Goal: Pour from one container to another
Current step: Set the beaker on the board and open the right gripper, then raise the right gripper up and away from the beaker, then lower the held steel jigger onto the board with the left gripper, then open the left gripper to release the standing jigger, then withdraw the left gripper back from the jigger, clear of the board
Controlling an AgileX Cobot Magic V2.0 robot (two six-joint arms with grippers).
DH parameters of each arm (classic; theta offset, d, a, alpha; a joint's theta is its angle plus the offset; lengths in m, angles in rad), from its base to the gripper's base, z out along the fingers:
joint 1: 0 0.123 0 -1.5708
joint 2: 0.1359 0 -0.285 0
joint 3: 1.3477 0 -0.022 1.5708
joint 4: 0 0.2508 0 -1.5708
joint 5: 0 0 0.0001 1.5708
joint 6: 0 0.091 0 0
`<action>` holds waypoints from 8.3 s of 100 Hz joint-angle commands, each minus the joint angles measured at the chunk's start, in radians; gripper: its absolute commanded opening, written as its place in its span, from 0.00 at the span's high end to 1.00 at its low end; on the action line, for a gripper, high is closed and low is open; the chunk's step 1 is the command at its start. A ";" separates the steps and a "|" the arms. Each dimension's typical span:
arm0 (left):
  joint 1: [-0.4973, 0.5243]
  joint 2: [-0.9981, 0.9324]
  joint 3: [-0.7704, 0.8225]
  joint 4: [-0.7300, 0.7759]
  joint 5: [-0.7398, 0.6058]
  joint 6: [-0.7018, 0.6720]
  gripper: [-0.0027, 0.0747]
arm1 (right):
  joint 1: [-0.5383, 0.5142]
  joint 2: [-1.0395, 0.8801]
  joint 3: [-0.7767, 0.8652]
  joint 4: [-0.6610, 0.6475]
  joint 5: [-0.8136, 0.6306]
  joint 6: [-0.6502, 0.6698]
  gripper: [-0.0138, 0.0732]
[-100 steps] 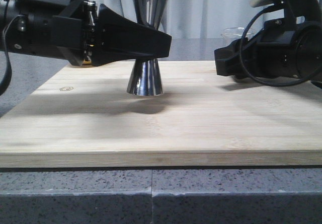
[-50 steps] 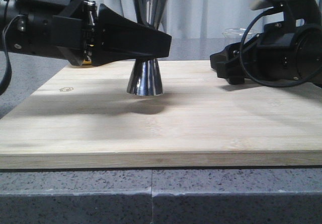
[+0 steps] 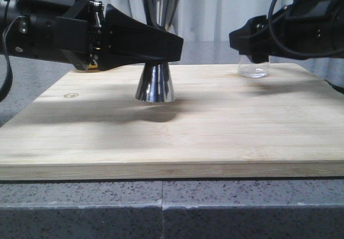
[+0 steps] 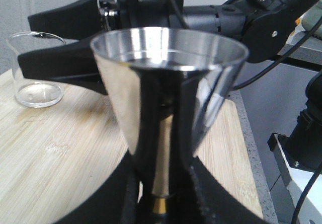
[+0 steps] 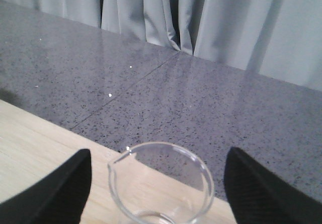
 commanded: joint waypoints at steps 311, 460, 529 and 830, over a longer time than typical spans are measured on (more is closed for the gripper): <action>0.097 0.057 -0.019 -0.209 -0.095 0.175 0.99 | 0.001 -0.562 -0.019 -0.013 0.116 0.002 0.30; 0.097 0.092 -0.019 -0.198 -0.108 0.201 0.99 | 0.001 -0.562 -0.019 -0.013 0.116 0.002 0.30; 0.097 0.092 -0.019 -0.172 -0.125 0.201 0.79 | 0.001 -0.562 -0.019 -0.013 0.116 0.002 0.30; 0.177 -0.053 -0.019 -0.085 -0.029 0.058 0.32 | 0.001 -0.562 -0.019 -0.013 0.090 0.002 0.30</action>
